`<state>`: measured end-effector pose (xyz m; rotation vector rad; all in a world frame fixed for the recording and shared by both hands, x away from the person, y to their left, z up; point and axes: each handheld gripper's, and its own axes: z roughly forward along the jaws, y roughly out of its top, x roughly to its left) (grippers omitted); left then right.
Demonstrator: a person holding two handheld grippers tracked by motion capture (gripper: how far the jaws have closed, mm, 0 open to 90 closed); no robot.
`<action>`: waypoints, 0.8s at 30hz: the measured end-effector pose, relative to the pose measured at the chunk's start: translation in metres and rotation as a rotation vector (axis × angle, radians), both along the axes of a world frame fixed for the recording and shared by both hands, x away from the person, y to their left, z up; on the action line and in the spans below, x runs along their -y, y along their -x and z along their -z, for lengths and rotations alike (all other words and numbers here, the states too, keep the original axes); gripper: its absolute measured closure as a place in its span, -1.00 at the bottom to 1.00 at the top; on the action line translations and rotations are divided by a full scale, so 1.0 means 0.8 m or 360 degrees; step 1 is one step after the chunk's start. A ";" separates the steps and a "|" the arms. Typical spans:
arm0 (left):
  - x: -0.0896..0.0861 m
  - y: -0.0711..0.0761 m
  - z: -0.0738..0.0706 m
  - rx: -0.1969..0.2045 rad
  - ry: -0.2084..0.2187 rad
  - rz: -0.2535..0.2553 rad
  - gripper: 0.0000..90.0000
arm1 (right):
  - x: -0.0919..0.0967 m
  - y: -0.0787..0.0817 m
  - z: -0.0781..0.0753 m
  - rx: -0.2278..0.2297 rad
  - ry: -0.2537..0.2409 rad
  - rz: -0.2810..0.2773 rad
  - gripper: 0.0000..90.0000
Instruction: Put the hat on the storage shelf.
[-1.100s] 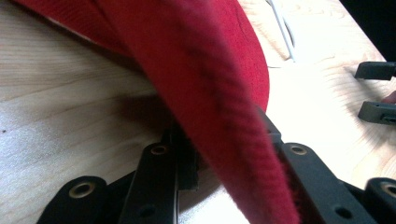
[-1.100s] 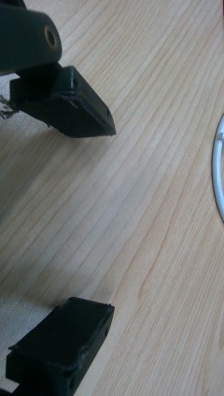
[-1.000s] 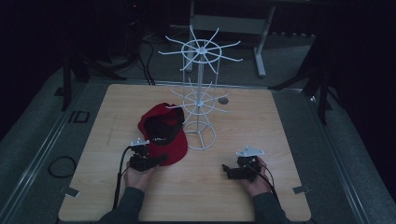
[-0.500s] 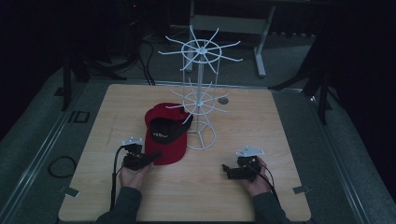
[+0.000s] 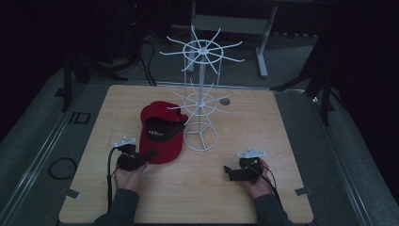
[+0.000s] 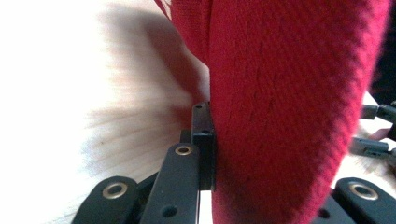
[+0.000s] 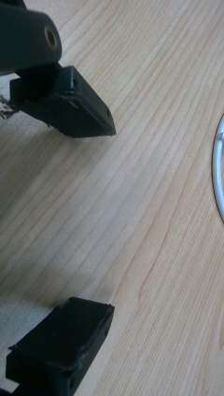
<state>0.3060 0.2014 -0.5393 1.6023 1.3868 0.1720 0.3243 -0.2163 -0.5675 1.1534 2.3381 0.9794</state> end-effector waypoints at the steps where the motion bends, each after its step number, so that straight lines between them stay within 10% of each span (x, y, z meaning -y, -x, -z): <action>1: -0.001 0.001 -0.002 0.0011 0.0006 -0.0004 0.88 | 0.000 0.000 0.000 0.0001 0.0000 -0.0001 -0.73; 24: -0.036 0.008 -0.042 0.0138 0.0087 -0.0131 0.88 | 0.000 0.000 0.000 0.0002 0.0000 0.0000 -0.73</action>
